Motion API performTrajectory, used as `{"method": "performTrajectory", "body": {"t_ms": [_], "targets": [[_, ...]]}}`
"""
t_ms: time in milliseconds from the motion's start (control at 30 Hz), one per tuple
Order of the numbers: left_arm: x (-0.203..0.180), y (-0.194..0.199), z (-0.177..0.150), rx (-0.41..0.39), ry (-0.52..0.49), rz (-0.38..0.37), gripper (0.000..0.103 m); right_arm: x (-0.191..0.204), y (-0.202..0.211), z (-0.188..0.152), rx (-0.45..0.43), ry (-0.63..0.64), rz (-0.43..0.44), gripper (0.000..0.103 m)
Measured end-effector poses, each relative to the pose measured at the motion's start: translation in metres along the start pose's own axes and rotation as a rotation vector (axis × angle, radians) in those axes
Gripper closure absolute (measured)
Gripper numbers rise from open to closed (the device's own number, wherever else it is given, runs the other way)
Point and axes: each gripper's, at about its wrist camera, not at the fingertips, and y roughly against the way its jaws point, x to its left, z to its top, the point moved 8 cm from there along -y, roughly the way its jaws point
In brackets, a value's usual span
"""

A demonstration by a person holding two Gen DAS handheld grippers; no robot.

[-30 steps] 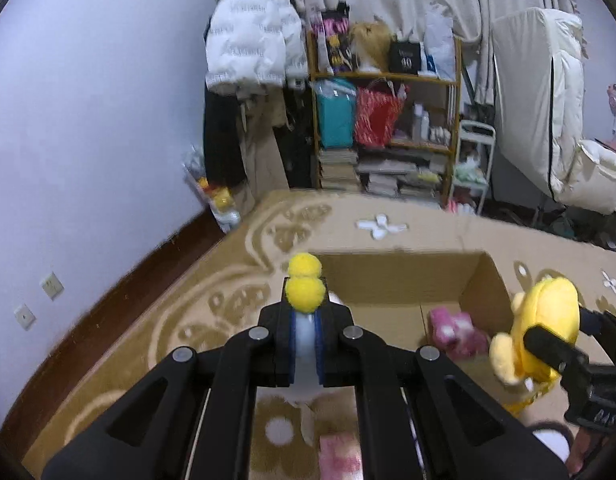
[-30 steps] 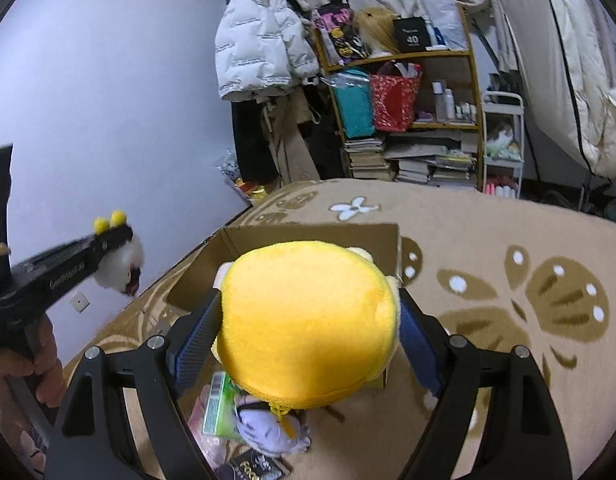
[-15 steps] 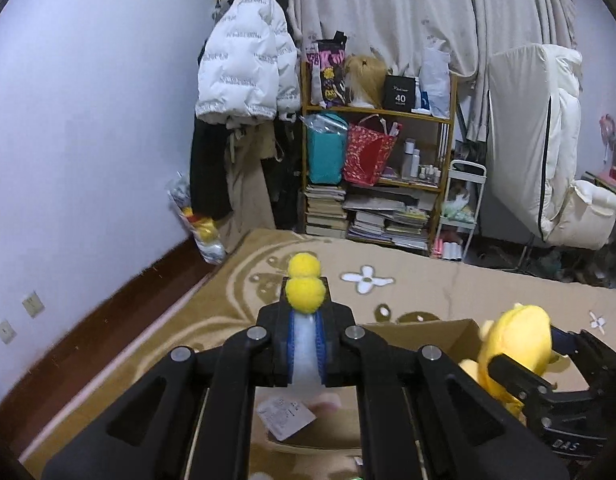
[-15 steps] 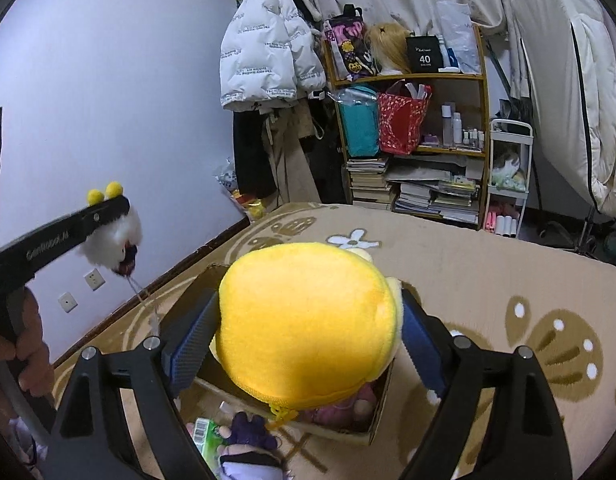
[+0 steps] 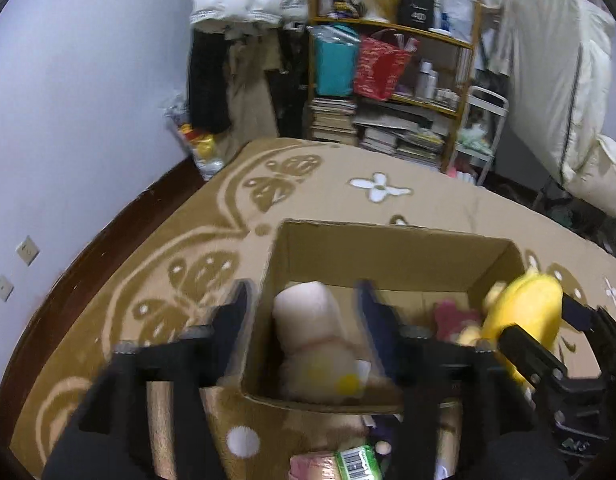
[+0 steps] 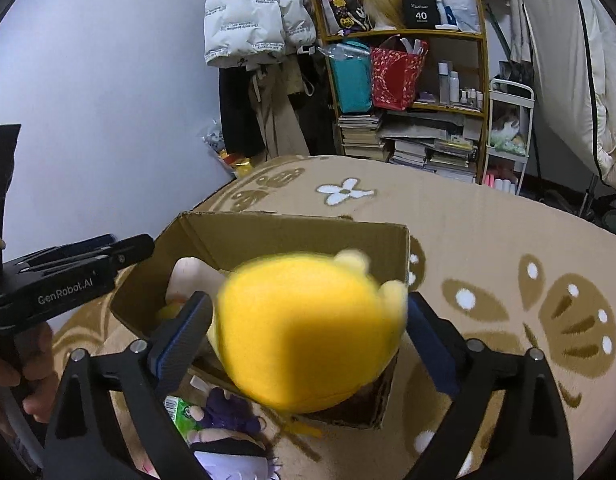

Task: Organize soft objects
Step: 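Carry the yellow plush and pompom toy into the box and release both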

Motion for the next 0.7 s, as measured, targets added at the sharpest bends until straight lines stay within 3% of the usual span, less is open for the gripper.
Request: {"method": "performTrajectory", "body": {"t_ms": [133, 267, 700], "targets": [[0.011, 0.002, -0.004, -0.027, 0.044, 0.047, 0.027, 0.001, 0.003, -0.001, -0.011, -0.007, 0.020, 0.000], [0.018, -0.001, -0.008, 0.002, 0.055, 0.056, 0.012, 0.000, 0.007, -0.002, -0.011, -0.021, 0.024, 0.000], [0.022, 0.030, -0.010, -0.018, 0.018, 0.064, 0.002, 0.001, 0.043, 0.005, -0.052, -0.031, 0.003, 0.000]]}}
